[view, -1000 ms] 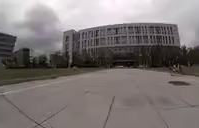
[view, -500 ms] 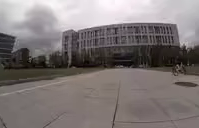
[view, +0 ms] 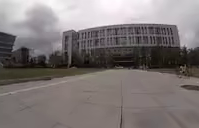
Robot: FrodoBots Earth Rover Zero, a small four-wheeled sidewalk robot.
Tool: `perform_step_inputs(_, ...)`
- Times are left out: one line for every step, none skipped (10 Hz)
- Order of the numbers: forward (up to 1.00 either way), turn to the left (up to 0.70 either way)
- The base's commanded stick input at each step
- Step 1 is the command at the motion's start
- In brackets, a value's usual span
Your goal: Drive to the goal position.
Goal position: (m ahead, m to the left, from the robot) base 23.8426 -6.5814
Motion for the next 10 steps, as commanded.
perform_step_inputs(0.70, 0.00)
perform_step_inputs(0.70, 0.00)
perform_step_inputs(0.70, 0.00)
perform_step_inputs(0.70, 0.00)
perform_step_inputs(0.70, 0.00)
perform_step_inputs(0.70, 0.00)
perform_step_inputs(0.70, 0.00)
perform_step_inputs(0.70, 0.00)
perform_step_inputs(0.70, 0.00)
perform_step_inputs(0.70, 0.00)
